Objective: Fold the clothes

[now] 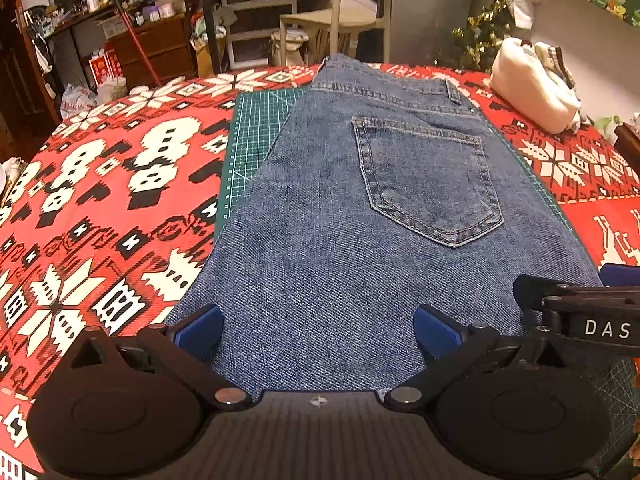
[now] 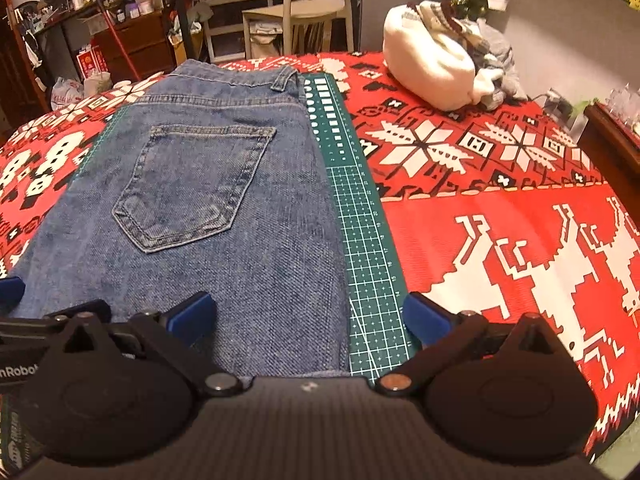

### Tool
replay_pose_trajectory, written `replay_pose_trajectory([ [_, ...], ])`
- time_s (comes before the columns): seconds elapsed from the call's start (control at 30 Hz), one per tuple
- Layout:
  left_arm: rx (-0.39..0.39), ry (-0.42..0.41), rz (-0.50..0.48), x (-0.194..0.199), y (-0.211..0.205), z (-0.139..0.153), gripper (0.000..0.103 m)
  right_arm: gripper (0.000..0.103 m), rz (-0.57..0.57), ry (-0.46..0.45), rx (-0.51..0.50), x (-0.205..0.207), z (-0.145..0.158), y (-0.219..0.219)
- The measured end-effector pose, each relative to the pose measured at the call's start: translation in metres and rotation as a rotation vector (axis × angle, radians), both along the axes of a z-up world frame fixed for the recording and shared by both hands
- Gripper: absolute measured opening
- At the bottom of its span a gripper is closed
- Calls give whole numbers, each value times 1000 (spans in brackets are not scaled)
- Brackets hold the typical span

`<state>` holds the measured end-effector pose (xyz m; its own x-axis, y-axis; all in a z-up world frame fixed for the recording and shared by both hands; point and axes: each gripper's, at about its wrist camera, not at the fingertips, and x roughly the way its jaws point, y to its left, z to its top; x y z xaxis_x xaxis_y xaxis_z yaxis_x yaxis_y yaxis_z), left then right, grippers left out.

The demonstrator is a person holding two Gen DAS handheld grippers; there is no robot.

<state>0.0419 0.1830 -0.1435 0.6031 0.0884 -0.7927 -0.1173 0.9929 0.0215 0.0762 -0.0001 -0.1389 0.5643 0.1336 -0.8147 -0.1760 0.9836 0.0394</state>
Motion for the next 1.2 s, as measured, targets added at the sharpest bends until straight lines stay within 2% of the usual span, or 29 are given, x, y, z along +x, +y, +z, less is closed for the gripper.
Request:
replay_pose_trajectory([
  [0.53, 24, -55, 2, -9, -4, -3, 103, 102, 19, -22, 1, -2, -1, -1],
  [0.87, 32, -51, 29, -6, -7, 0, 103, 102, 12, -43, 10, -4, -2, -3],
  [1.0, 42, -48, 38, -4, -8, 2, 101, 102, -1, -28, 45, -2, 1, -8],
  [1.07, 55, -78, 15, -6, -12, 8, 95, 102, -15, -29, 82, -3, 6, -13],
  [1.2, 54, -143, -34, -7, -15, 24, 94, 102, -16, -94, 88, -5, 24, -19],
])
